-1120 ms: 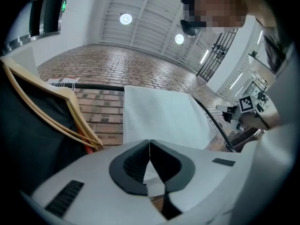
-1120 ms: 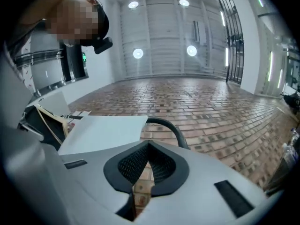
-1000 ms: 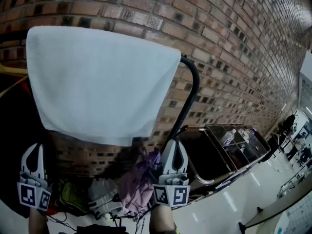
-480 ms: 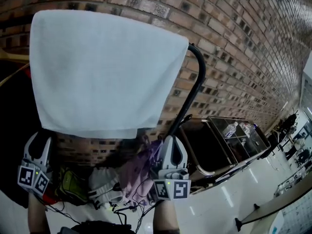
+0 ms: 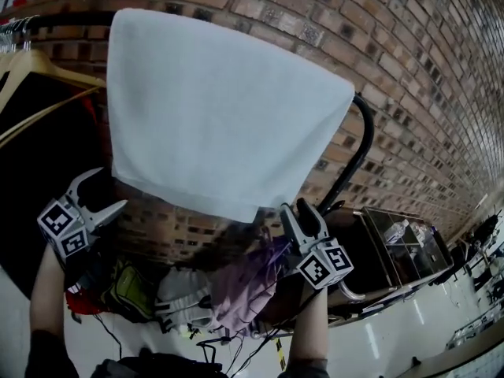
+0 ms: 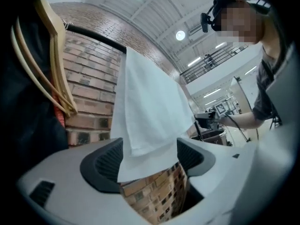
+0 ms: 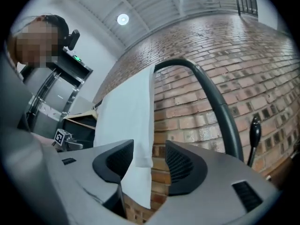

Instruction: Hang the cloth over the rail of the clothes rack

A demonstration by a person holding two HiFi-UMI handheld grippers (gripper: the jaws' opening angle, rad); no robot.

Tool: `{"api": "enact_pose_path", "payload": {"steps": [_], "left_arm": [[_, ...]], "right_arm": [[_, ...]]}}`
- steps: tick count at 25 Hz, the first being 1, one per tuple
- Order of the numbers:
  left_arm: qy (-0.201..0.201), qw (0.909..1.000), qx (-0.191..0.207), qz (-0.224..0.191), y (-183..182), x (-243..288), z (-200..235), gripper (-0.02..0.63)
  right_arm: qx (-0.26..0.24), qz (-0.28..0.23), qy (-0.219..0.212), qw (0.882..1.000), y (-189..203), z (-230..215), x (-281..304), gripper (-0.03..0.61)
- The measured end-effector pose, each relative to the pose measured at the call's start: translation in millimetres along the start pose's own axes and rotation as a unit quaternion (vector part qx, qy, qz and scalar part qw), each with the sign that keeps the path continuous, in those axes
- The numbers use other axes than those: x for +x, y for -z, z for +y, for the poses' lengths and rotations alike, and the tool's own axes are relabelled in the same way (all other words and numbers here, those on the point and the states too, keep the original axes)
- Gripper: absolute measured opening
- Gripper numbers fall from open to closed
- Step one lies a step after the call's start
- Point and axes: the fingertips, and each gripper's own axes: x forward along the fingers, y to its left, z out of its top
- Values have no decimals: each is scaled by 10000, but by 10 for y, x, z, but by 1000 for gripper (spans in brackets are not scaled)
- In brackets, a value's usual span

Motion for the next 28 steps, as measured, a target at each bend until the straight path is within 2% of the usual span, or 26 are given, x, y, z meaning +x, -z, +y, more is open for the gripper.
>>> {"api": "enact_pose_path", "payload": {"steps": [2, 5, 10, 12, 14, 15, 17, 19, 22, 25, 27, 28], "left_arm": [[324, 9995, -6, 28, 0, 119, -39, 402], [489, 9987, -100, -70, -52, 199, 32, 402], [425, 9980, -274, -391, -166, 211, 188, 395], [403, 9966, -376, -608, -244, 181, 190, 336], [274, 9962, -329, -761, -333, 88, 178, 103], [230, 9962, -303, -785, -370, 25, 154, 49], [268, 9961, -345, -764, -411, -116, 38, 49], [308, 9949, -565, -770, -387, -275, -126, 48], [134, 9917, -1081, -681, -137, -574, -365, 48], [-92, 9898, -1423, -74, 459, -948, -706, 48], [-198, 9818, -1861, 327, 954, -1275, -1012, 46], [-206, 9744, -2181, 500, 1191, -1479, -1209, 46]], "right_arm": [[-7, 41, -279, 9996, -56, 48, 108, 224], [-163, 43, -539, 9984, -135, 193, 279, 223], [-654, -199, -363, 9970, -268, 376, 341, 103], [-664, -256, -271, 9971, -293, 380, 309, 76], [-588, -316, -265, 9974, -319, 390, 287, 51], [-511, -343, -322, 9976, -334, 421, 273, 48], [-297, -426, -478, 9975, -362, 517, 197, 46], [-44, -541, -561, 9969, -319, 581, 54, 44], [570, -596, -551, 9951, 77, 581, -232, 43], [1538, -254, -516, 9864, 892, 619, -628, 43], [2075, 165, -490, 9769, 1518, 808, -1008, 43], [2296, 435, -450, 9713, 1832, 979, -1263, 43]]}}
